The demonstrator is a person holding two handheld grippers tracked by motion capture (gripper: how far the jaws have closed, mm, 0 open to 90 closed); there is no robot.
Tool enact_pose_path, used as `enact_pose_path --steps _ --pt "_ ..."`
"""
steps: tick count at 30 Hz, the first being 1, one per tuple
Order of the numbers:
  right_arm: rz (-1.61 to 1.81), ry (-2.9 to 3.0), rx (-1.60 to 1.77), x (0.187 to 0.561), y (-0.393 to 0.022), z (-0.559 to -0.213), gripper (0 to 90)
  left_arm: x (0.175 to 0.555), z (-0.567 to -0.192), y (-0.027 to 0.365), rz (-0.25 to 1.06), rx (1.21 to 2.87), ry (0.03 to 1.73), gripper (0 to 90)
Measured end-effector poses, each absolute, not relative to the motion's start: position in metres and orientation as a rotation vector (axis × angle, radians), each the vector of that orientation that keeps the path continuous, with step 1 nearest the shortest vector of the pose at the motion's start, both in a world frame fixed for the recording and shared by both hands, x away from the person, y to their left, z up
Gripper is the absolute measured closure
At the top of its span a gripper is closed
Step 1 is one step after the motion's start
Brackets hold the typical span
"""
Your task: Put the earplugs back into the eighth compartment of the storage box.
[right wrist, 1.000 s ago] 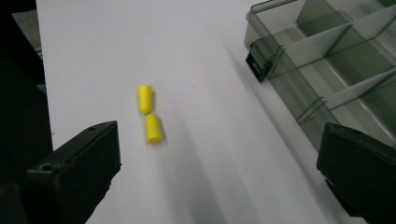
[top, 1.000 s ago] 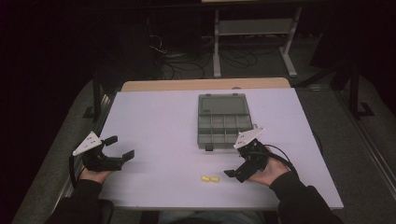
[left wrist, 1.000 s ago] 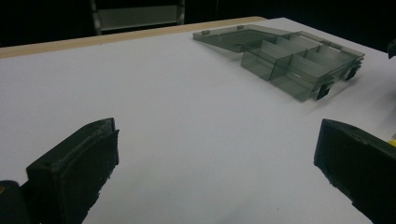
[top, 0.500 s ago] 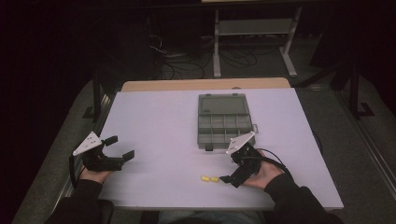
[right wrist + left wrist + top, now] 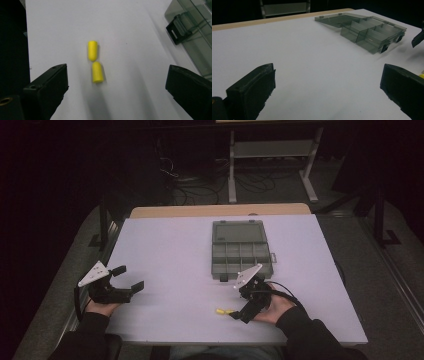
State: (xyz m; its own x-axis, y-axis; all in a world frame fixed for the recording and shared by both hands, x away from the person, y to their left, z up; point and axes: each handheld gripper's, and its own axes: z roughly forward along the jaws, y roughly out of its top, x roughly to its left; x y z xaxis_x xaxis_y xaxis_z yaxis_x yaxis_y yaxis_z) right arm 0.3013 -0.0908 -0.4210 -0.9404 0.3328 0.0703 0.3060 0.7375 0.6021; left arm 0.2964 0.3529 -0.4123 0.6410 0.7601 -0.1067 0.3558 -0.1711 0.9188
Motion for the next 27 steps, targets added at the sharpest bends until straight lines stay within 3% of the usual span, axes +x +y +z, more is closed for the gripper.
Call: enact_pose_path --steps 16,17,27 --pt "0.942 2.993 0.452 0.302 -0.075 -0.428 26.3 0.296 -0.412 0.353 0.461 1.777 0.901 0.0" --pt "0.938 2.997 0.443 0.301 -0.074 -0.429 33.8 0.296 -0.412 0.353 0.460 1.777 0.901 0.0" --pt "0.906 3.022 0.405 0.299 -0.071 -0.431 58.4 0.296 -0.412 0.352 0.459 1.780 0.898 0.0"
